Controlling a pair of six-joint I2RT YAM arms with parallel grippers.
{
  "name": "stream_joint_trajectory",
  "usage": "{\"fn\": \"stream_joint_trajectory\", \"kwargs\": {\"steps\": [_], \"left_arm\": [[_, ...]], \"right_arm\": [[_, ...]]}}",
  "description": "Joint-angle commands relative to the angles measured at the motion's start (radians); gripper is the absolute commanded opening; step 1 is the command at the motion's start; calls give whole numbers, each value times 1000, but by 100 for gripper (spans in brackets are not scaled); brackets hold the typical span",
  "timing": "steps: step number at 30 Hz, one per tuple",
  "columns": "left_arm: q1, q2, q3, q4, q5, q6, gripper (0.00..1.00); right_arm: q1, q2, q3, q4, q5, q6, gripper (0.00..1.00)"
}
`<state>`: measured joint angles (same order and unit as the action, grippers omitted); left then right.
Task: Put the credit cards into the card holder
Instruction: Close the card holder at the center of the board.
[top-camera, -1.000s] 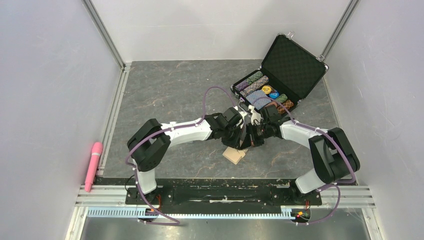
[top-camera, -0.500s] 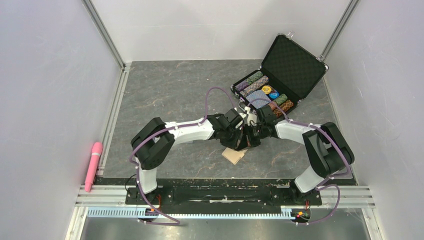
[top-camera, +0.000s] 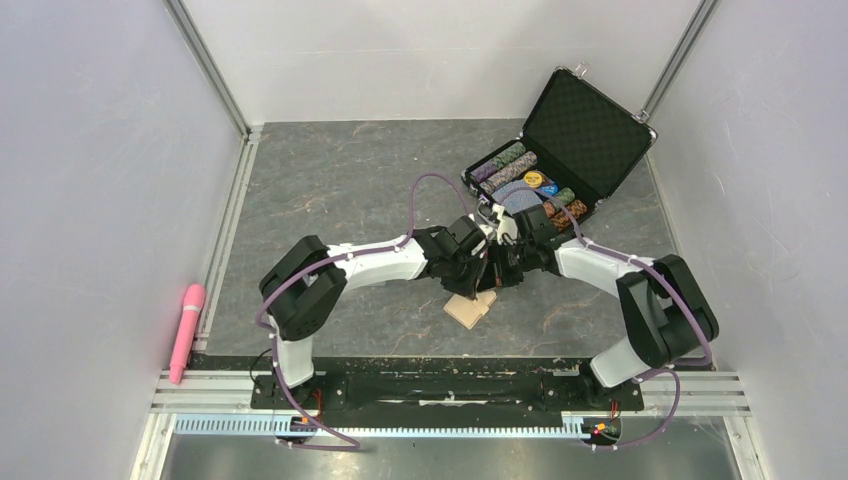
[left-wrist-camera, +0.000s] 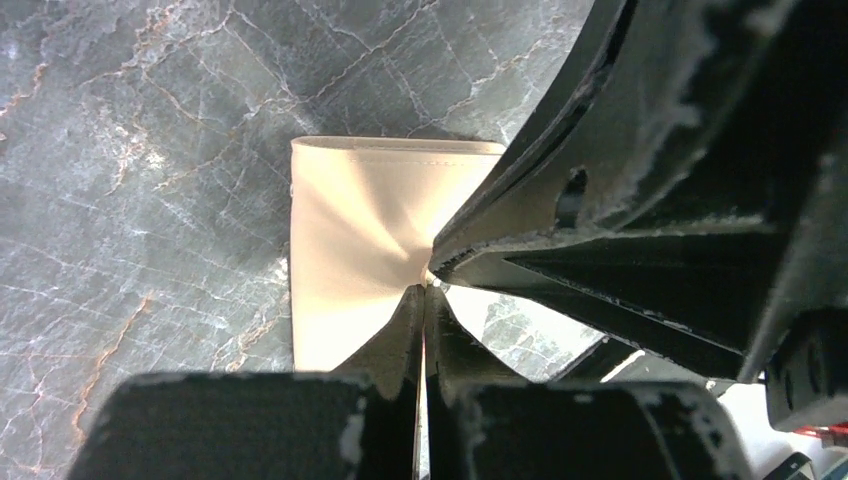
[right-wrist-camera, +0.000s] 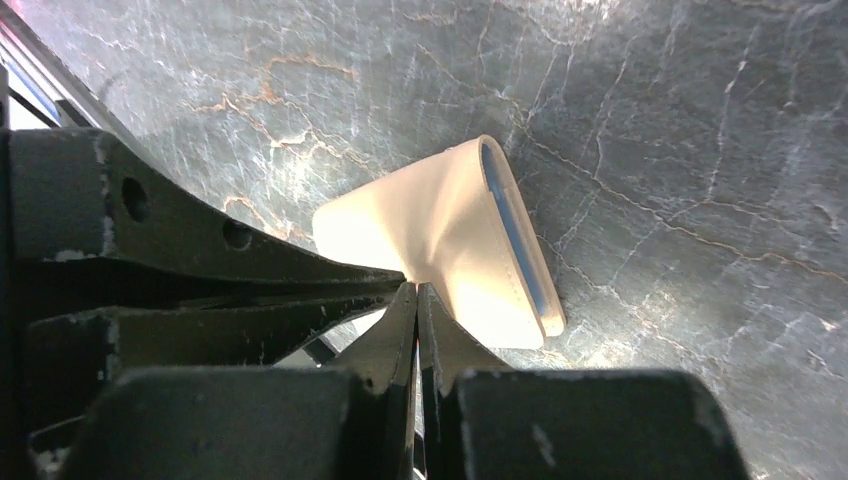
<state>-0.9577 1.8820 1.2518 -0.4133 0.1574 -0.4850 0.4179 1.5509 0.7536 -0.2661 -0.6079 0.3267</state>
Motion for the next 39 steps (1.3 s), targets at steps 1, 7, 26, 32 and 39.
{"fn": "stream_joint_trajectory", "kwargs": {"steps": [1, 7, 26, 32, 39], "left_arm": [[-6, -84, 18, 37, 11, 25, 2], [-6, -89, 10, 27, 9, 23, 2], [-3, -17, 15, -51, -61, 23, 2], [-5, 1, 20, -64, -74, 27, 2], [-4, 19, 32, -65, -79, 32, 2]], "right_arm": [[-1, -69, 43, 15, 50, 14, 0], [-1, -62, 27, 14, 21, 14, 0], [4, -35, -17, 34, -37, 5, 0], [14, -14, -23, 44, -53, 7, 0], [28, 17, -15, 67, -59, 20, 0]]}}
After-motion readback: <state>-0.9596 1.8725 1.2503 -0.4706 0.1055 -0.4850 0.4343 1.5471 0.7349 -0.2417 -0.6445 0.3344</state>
